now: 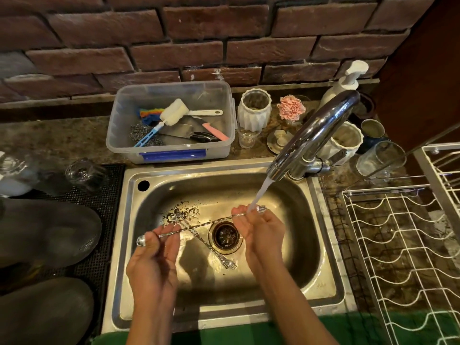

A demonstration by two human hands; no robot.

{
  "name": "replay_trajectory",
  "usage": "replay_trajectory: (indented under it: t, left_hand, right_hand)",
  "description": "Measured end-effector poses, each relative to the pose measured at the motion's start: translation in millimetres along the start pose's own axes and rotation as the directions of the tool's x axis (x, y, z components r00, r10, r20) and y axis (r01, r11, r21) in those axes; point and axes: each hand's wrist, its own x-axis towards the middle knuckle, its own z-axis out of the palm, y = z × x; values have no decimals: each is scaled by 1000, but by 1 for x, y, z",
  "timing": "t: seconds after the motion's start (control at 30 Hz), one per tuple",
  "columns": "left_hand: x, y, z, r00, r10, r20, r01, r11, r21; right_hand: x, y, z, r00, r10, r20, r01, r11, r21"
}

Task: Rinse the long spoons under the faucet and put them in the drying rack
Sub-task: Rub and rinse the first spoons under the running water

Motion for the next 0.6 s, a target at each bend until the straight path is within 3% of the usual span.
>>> replay_trajectory:
  t: [0.13,0.6]
  left_hand:
    - [-7,3,-4,1000,0,-17,0,1000,11]
    - [-2,-2,-16,1000,-7,-9,7,999,-35]
  right_hand:
    - [-3,11,6,998,-56,-3,55,993,-104]
    - [18,6,-6,995,-98,-23,91,975,-204]
